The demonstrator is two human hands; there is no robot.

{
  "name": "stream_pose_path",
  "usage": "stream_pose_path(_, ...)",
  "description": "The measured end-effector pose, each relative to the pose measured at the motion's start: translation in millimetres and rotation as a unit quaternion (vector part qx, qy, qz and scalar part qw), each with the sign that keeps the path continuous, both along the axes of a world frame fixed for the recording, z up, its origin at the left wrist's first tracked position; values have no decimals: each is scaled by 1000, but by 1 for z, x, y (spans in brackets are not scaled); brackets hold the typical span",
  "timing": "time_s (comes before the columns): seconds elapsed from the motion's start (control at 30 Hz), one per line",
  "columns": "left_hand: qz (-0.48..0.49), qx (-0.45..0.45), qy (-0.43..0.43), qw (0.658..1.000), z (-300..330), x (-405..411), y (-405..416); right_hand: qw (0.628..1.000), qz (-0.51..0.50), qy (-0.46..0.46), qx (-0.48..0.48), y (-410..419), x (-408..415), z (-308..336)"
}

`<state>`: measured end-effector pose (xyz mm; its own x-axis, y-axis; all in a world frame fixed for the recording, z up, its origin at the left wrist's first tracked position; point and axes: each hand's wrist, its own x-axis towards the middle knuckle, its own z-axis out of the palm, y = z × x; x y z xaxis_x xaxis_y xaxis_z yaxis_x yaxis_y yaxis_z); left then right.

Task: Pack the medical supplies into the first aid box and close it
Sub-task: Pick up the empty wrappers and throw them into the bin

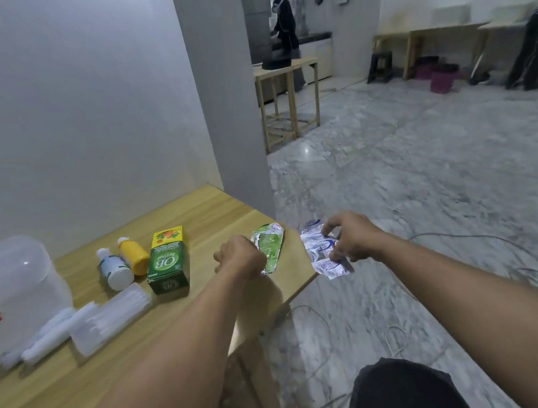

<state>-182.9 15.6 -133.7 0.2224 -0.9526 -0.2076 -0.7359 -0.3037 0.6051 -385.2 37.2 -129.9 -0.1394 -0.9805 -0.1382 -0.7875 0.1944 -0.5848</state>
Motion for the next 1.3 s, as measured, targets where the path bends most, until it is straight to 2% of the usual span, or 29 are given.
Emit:
stream_pose_path(0.2,-24,-24,-31,999,-5,-14,13,1000,7,-12,-5,16,-10,-4)
stream_pose_path(0.4,-47,-49,52,996,-2,-26,34,999,-12,-40,-8,38,-27,-6)
stream_pose_path(0.6,-181,-104,71,975,-7,-71,58,998,-45,-43,1,66,-68,-20)
stream_pose_path(0.73,-277,-128,-1,952,-30,-111,74,996,-69,-44,44,86,-96,-48)
stream_pose_path(0.93,-319,-43,-22,947,-108,-141,95,988,-97,-56,107,108,-122,-104)
stream_pose_path(1.3,-334,147,-32,930,-221,-164,118,975,-61,-8,215,126,-134,-223)
